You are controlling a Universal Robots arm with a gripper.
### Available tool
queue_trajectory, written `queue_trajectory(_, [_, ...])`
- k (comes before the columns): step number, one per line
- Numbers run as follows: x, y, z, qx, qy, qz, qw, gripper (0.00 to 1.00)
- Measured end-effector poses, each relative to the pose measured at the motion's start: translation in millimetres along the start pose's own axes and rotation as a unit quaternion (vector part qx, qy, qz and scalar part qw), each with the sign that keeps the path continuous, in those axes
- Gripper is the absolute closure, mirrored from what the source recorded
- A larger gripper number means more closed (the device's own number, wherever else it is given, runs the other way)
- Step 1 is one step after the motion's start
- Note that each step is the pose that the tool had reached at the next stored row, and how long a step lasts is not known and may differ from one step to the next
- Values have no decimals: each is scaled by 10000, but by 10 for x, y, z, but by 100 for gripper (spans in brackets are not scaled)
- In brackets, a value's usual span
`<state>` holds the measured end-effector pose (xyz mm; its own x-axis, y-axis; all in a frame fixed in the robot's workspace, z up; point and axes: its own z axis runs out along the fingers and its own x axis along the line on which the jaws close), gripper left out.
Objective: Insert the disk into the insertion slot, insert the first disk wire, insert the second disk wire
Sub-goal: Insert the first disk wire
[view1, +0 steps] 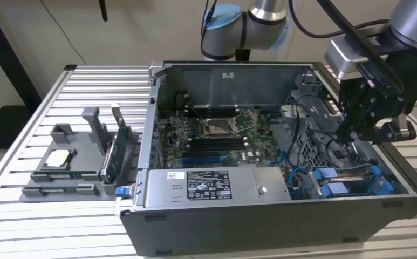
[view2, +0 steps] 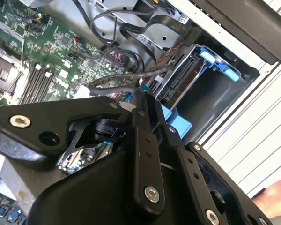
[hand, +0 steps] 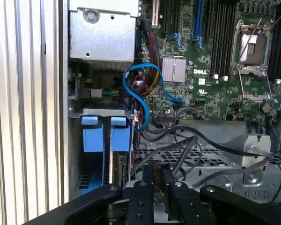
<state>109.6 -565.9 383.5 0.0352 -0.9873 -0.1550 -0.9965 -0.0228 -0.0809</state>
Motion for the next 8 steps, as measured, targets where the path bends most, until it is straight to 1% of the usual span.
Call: queue_trajectory(8, [29,-21,53,0,0,0,10000,81])
